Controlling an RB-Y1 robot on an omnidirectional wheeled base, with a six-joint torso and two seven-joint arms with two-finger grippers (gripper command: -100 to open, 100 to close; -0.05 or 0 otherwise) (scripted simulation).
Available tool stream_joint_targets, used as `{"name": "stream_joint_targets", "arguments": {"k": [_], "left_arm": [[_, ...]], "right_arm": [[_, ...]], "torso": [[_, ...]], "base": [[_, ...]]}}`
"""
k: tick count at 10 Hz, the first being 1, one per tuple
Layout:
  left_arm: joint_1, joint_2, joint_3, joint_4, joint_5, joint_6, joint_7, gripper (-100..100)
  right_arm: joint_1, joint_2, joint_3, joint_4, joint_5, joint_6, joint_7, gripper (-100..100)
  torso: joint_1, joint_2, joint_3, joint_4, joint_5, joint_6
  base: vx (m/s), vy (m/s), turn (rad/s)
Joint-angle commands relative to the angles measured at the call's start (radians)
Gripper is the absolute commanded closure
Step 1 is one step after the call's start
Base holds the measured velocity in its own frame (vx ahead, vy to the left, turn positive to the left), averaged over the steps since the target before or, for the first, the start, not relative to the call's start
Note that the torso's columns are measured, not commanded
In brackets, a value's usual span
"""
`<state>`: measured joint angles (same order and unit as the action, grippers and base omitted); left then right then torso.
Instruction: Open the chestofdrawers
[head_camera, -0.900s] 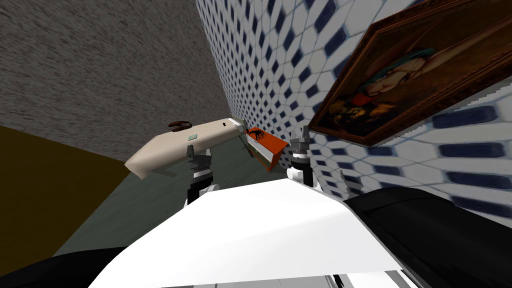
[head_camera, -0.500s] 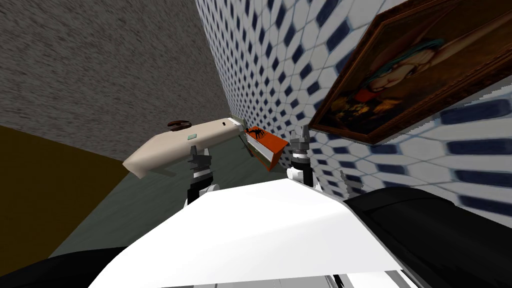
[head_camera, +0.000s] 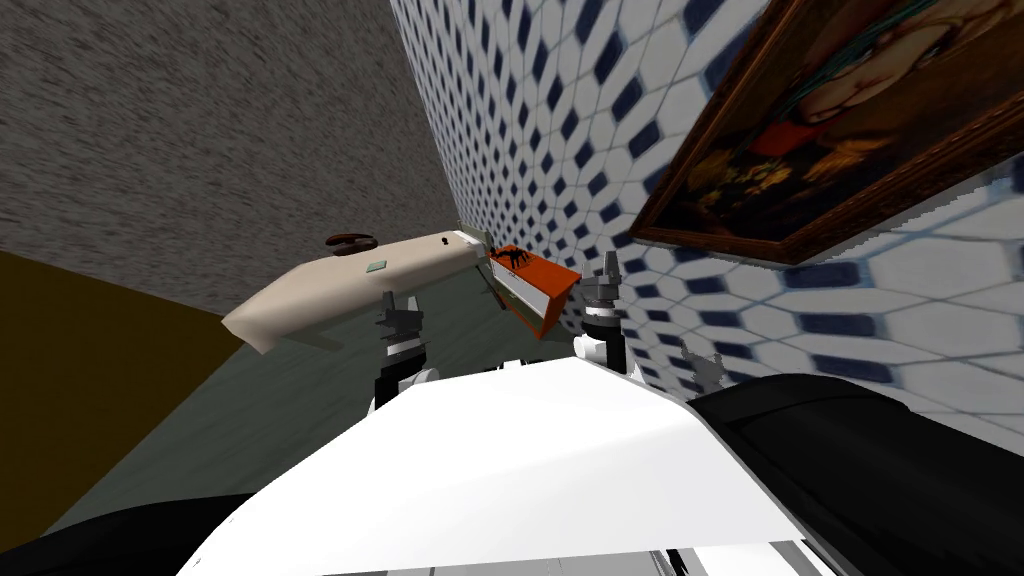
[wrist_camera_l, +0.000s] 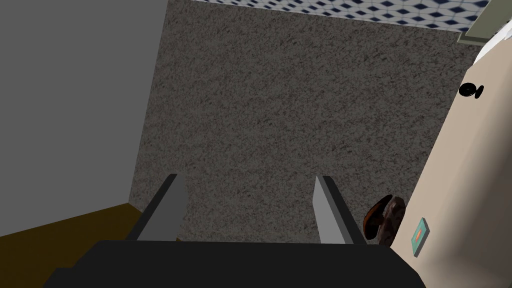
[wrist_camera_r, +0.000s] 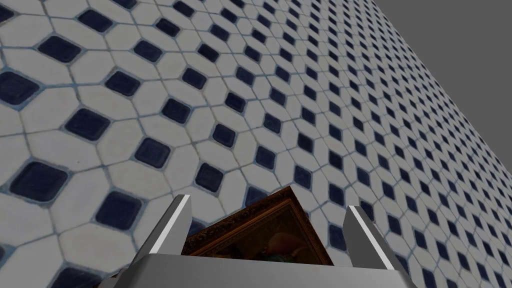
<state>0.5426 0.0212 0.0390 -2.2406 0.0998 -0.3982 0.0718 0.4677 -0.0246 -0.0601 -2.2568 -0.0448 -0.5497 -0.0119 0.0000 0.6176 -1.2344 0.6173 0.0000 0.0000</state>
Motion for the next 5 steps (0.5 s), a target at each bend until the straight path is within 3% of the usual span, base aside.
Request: {"name": "stream_joint_targets", "arguments": {"k": [1,2,5], "left_arm": [[0.0,0.0,0.0,0.0,0.0,0.0,0.0,0],[0.0,0.0,0.0,0.0,0.0,0.0,0.0,0],[0.0,0.0,0.0,0.0,0.0,0.0,0.0,0]], "right_arm": [[-0.004,-0.042,-0.004,0.016,0.028,-0.003,0.026,-100],[-0.007,-0.061,-0.007,0.026,0.047,-0.005,0.044,-100],[-0.019,-0.118,-0.019,0.068,0.129,-0.014,0.122,-100]], "torso": [[0.0,0.074,-0.148,0.074,0.0,0.0],[0.001,0.106,-0.217,0.106,0.0,0.0],[0.001,0.118,-0.243,0.12,0.0,0.0]], "base": [[0.041,0.029,-0.061],[0.063,0.058,-0.072],[0.096,0.076,-0.078]]}}
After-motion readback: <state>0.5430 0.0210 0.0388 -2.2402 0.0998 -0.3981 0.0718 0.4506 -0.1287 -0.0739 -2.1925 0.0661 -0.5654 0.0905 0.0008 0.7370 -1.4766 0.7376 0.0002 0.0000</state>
